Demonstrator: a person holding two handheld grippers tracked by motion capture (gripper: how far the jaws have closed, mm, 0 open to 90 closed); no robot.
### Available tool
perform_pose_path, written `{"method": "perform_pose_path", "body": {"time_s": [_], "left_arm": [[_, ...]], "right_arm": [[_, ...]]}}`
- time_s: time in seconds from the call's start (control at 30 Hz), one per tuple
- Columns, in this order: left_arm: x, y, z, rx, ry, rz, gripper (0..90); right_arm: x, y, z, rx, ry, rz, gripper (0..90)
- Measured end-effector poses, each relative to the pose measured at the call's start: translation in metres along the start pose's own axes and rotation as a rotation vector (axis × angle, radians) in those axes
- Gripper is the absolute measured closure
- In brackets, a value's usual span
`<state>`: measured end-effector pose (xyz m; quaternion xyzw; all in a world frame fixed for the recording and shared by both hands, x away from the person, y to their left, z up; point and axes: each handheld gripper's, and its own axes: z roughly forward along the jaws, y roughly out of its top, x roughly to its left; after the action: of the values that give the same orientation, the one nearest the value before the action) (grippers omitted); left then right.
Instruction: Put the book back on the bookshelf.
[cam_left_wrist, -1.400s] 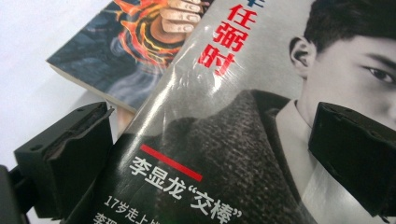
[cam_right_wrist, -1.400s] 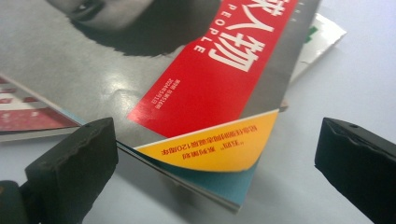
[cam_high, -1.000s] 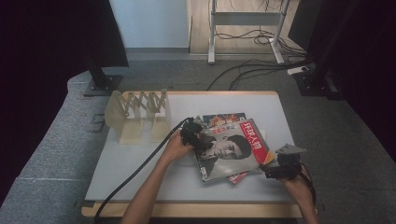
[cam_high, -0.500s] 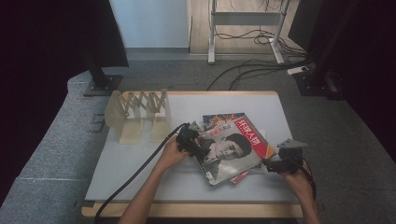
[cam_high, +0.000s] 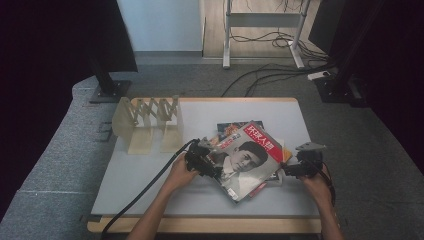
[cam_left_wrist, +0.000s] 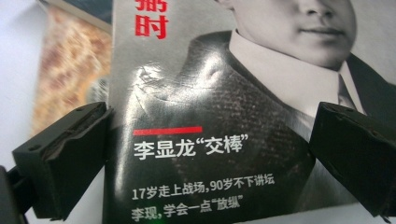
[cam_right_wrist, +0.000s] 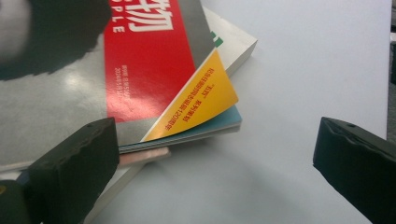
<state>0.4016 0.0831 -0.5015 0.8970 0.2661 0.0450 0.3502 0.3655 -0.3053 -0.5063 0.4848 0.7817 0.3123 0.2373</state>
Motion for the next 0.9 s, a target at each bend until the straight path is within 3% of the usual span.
{"method": "perform_pose_path", "body": {"time_s": [0.17, 0.27, 0.33, 0.43, 0.6, 0.73, 0.9], "left_arm": [[-0.005, -0.006, -0.002, -0.004, -0.020, -0.013, 0.0], [-0.009, -0.010, -0.001, 0.016, -0.064, -0.023, 0.0], [-0.010, -0.010, -0.001, 0.019, -0.069, -0.027, 0.0], [-0.014, -0.012, -0.001, 0.014, -0.062, -0.031, 0.0], [-0.026, -0.014, -0.001, 0.011, -0.044, -0.004, 0.0], [-0.024, -0.014, -0.004, 0.015, -0.055, 0.003, 0.0], [-0.016, -0.021, -0.018, -0.002, -0.016, 0.002, 0.3]], "right_arm": [[-0.003, 0.004, 0.006, 0.003, -0.009, 0.005, 1.5], [-0.005, 0.009, 0.011, 0.003, -0.012, 0.012, 2.8], [-0.006, 0.011, 0.013, 0.006, -0.015, 0.013, 2.9], [-0.007, 0.014, 0.016, 0.009, -0.017, 0.012, 2.8], [-0.010, 0.018, 0.020, 0.011, -0.027, 0.021, 3.1], [-0.012, 0.017, 0.020, 0.004, -0.022, 0.031, 3.2], [-0.014, 0.014, 0.015, -0.011, -0.013, 0.035, 3.2]]}}
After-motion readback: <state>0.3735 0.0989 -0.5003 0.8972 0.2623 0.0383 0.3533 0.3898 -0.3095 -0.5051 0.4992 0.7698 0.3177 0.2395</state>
